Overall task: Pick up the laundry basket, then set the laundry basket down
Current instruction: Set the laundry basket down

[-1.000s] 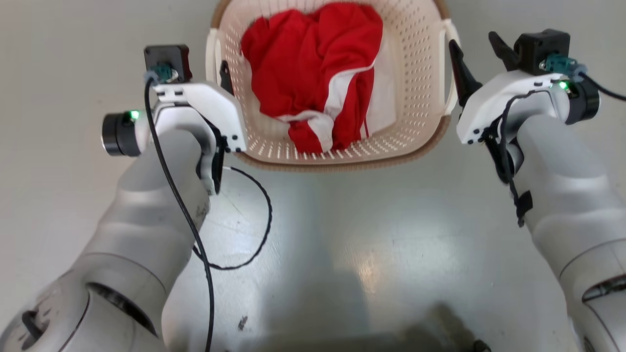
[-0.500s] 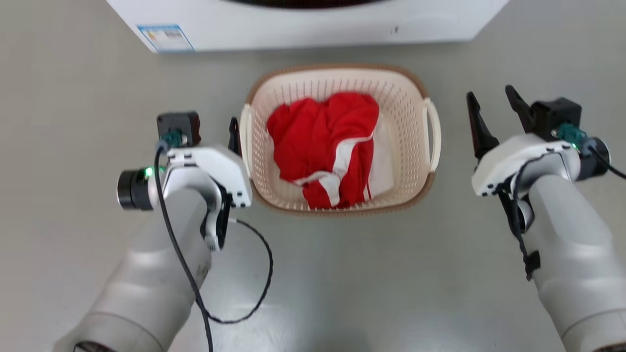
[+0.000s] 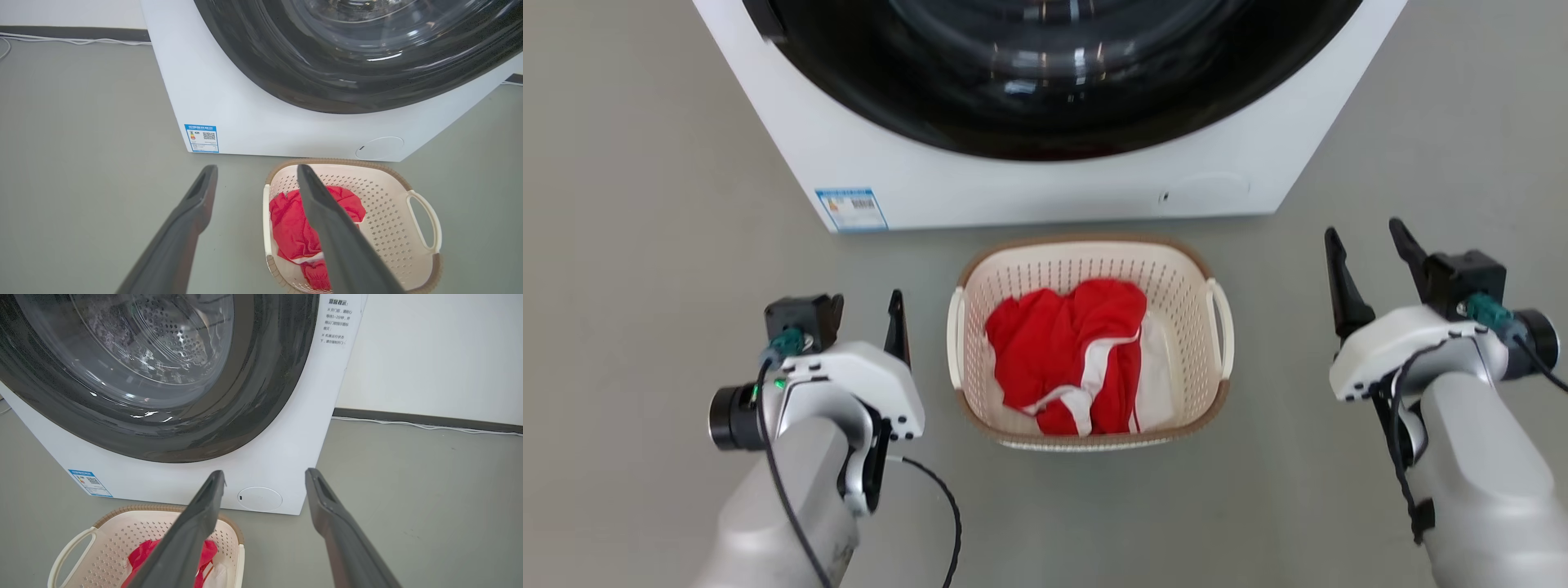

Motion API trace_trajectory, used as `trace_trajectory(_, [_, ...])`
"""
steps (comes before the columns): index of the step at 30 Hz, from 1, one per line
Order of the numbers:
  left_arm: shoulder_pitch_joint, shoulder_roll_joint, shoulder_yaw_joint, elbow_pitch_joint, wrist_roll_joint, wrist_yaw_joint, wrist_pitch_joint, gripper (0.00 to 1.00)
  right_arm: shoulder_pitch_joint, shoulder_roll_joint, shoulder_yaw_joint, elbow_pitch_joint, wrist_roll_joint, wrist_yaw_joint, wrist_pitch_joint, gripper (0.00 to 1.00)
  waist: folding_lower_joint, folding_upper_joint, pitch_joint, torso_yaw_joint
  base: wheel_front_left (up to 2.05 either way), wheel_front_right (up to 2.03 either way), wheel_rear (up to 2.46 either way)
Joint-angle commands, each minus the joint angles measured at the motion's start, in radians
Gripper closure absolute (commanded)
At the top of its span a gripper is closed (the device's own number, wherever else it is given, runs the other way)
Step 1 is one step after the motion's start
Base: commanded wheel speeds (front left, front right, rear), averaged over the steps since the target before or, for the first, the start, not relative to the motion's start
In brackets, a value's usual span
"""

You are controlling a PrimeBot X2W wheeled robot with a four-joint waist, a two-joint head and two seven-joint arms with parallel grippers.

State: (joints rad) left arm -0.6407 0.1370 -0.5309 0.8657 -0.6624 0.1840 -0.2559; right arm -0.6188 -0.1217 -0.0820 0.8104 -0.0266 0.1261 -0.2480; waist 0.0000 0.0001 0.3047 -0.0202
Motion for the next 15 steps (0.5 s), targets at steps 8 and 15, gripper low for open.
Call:
trace_trajectory(8, [0.132, 0.035, 0.155, -0.11, 0.071, -0.027, -0.006, 0.0, 0.123, 0.004, 0.027, -0.108, 0.012, 0.005, -0.014, 0.0, 0.0, -0.0001, -0.152, -0.02, 0.0, 0.0, 0.0])
trace_trajectory(15, [0.273, 0.026, 0.252, -0.196, 0.116, -0.034, -0.006, 0.0, 0.224, -0.01, 0.052, -0.161, 0.031, 0.005, -0.014, 0.0, 0.0, -0.0001, -0.245, -0.029, 0.0, 0.0, 0.0])
